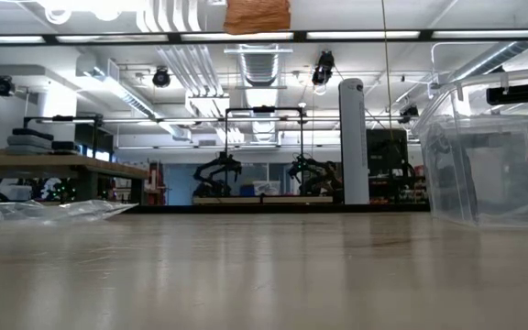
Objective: Roll bandage
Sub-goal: Roll the orange bandage
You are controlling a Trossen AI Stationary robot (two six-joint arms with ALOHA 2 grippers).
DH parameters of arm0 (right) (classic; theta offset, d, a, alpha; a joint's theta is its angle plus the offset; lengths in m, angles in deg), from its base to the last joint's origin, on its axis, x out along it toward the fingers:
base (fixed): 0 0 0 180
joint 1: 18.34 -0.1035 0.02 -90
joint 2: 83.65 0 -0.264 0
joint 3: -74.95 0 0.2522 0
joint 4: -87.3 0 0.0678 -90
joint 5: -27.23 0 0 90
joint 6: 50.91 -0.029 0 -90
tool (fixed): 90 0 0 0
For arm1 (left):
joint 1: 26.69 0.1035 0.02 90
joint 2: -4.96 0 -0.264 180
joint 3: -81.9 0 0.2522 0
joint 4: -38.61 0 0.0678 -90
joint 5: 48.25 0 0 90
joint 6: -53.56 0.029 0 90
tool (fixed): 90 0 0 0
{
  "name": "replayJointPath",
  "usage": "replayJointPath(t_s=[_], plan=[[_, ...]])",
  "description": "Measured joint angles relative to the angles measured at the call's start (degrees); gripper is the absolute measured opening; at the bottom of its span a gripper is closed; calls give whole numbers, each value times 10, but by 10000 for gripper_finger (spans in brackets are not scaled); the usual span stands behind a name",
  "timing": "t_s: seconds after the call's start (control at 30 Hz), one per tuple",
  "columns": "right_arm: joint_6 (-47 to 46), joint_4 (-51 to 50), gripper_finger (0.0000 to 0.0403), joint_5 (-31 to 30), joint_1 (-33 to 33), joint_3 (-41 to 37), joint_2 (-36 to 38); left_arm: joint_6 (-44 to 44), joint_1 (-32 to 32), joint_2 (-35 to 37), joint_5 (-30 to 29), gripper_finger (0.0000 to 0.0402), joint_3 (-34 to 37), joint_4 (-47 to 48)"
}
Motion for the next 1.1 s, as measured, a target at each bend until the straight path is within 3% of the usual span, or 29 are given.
replayJointPath(t_s=[0.53,1.1], plan=[[62,4,54,48,0,0,0,12,1,-4,-1,260,2,32],[82,19,59,44,0,0,0,16,1,-15,-1,208,7,37]])
